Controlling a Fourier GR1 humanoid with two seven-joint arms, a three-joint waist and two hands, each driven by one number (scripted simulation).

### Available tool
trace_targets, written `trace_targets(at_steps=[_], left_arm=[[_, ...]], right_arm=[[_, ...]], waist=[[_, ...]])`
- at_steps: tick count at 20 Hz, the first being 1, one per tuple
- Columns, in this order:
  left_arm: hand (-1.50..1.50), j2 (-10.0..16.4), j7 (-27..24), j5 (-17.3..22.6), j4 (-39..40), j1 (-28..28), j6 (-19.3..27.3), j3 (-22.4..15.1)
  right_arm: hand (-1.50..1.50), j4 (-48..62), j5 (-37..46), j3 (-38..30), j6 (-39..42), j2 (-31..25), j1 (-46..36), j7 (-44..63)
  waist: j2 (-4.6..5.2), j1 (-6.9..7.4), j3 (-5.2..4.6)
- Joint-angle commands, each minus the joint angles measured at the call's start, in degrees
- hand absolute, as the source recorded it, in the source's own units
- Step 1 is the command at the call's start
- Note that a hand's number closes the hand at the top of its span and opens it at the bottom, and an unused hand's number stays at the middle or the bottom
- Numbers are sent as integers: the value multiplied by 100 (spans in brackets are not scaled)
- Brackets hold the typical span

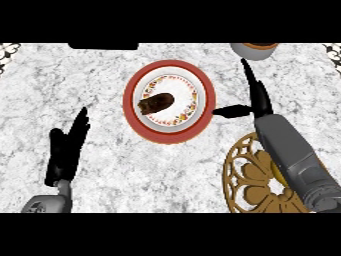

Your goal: Pick the sweet potato from the placemat and place it in the plate

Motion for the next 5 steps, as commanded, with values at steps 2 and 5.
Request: trace_targets(at_steps=[2,5], left_arm=[[0,123,228,112,-195,-106,-170,65],[0,-108,172,-105,-263,104,50,-151]], right_arm=[[-150,136,17,-119,168,-374,-104,20],[-150,112,138,-68,-55,-258,-72,55]], waist=[[18,64,4],[4,35,3]])
